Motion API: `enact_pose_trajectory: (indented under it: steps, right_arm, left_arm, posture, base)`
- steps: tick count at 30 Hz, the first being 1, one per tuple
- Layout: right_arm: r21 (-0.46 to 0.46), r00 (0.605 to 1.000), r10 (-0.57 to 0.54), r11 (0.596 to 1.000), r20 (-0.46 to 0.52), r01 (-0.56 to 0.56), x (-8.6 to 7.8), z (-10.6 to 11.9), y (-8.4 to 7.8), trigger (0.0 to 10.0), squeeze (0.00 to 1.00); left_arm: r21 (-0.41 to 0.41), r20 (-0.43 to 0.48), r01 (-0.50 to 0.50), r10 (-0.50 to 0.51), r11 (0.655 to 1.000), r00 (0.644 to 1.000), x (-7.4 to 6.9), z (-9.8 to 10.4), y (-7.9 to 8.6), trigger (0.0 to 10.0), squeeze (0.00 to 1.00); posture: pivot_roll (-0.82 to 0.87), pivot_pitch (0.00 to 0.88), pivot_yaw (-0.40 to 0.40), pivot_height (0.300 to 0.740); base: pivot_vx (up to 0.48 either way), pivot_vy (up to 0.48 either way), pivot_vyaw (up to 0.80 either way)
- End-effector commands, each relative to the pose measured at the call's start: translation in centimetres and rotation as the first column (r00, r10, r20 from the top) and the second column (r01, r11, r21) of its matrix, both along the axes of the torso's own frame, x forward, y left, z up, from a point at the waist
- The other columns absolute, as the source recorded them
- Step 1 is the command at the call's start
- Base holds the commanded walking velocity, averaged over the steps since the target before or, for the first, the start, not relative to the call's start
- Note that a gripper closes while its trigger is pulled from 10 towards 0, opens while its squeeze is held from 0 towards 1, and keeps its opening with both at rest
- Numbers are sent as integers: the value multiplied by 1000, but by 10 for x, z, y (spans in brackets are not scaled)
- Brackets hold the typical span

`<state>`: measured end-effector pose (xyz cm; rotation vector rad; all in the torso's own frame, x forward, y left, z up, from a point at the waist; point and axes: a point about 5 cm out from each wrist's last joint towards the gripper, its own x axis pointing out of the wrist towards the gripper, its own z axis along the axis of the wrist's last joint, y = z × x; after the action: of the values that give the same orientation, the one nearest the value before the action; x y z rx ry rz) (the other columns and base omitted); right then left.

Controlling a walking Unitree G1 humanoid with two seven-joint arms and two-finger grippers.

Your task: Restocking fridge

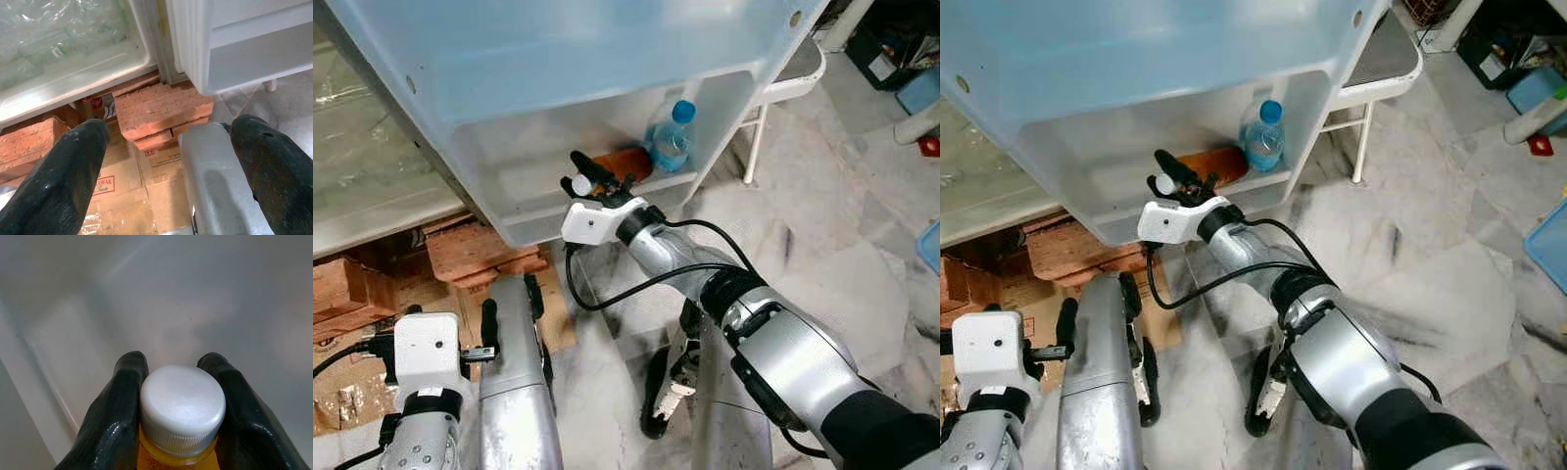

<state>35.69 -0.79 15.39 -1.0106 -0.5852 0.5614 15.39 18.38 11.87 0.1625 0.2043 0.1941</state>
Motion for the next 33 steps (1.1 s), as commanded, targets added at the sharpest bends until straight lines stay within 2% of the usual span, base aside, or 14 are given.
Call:
enact_pose_trajectory:
  steps: [1,6,10,11,12,15,21,26,27,28,29,33]
  right_arm:
    - [-10,982,-189,982,-13,189,18,0,-39,10000,0]
    - [21,979,-196,980,-51,197,19,1,-40,10000,0]
    - [149,959,-227,956,-172,253,23,5,-44,10000,0]
    - [205,944,-255,932,-208,297,27,9,-50,10000,0]
    - [205,944,-255,932,-208,297,27,9,-50,10000,0]
    - [271,920,-303,890,-249,366,33,16,-62,10000,0]
    - [314,868,-365,826,-336,469,40,17,-85,10000,0]
    - [364,825,-372,764,-425,532,42,14,-96,10000,0]
    - [364,825,-372,764,-425,532,42,14,-96,10000,0]
    - [398,804,-369,724,-466,563,43,13,-100,10000,0]
    - [412,793,-367,703,-487,579,43,13,-102,10000,0]
    - [409,767,-382,677,-516,612,42,7,-107,10000,0]
  left_arm:
    - [7,-24,-4,4,1000,1000,-4,-1,3,10000,0]
    - [7,-29,-6,7,1000,1000,-3,-2,4,10000,0]
    - [2,-49,-19,19,1000,999,-2,-5,6,10000,0]
    - [1,-54,-21,21,1000,998,-1,-6,6,10000,0]
    - [1,-54,-21,21,1000,998,-1,-6,6,10000,0]
    - [2,-58,-17,17,1000,998,0,-7,6,10000,0]
    - [-1,-76,-16,16,1000,997,2,-9,6,10000,0]
    - [-1,-88,-20,20,1000,996,2,-11,7,10000,0]
    - [-1,-88,-20,20,1000,996,2,-11,7,10000,0]
    - [2,-87,-23,24,1000,996,3,-11,8,10000,0]
    - [4,-86,-24,24,1000,996,3,-11,8,10000,0]
    - [5,-86,-20,21,1000,996,4,-11,8,10000,0]
  posture:
    - [340,412,-95,515]
    - [340,407,-91,515]
    - [341,401,-90,515]
    - [340,399,-89,515]
    - [340,399,-89,515]
    - [340,394,-88,515]
    - [335,390,-90,515]
    - [334,390,-89,515]
    - [334,390,-89,515]
    - [334,389,-88,515]
    - [334,389,-88,515]
    - [331,388,-86,515]
  base:
    - [0,0,0]
    - [0,0,0]
    - [0,0,0]
    - [0,0,0]
    - [0,0,0]
    - [0,0,0]
    - [0,0,0]
    - [0,0,0]
    - [0,0,0]
    - [0,0,0]
    - [0,0,0]
    - [0,0,0]
